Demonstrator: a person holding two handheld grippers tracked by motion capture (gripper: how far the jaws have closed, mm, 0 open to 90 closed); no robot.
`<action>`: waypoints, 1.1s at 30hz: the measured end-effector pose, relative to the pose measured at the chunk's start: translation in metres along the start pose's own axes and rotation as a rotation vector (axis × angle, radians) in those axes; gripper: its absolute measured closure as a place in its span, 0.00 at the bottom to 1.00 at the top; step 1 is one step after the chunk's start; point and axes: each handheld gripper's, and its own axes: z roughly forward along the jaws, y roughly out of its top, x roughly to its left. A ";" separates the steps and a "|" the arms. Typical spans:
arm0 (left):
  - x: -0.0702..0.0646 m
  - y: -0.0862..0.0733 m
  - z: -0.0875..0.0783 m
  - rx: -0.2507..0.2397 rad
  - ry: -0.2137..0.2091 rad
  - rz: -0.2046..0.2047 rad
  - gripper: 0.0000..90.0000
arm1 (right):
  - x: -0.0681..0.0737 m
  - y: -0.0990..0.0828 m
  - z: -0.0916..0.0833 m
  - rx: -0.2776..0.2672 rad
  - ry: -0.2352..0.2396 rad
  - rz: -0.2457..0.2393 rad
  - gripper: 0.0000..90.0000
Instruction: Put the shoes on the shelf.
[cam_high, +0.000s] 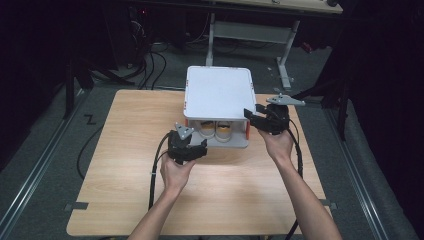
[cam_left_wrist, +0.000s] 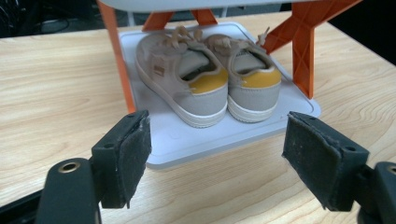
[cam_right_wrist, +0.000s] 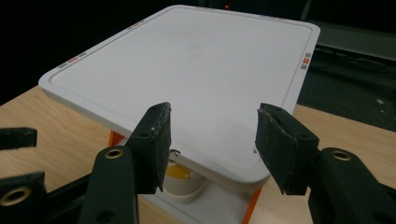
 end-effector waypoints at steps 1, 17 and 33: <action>0.002 0.000 -0.002 -0.003 -0.004 -0.001 0.26 | 0.000 -0.002 -0.003 -0.007 0.002 0.002 0.50; 0.023 0.002 -0.040 -0.026 -0.058 0.011 0.23 | -0.005 -0.031 -0.052 -0.017 0.032 -0.006 0.53; 0.053 -0.015 -0.058 -0.014 -0.051 -0.008 0.24 | -0.024 -0.077 -0.080 -0.037 0.013 0.053 0.53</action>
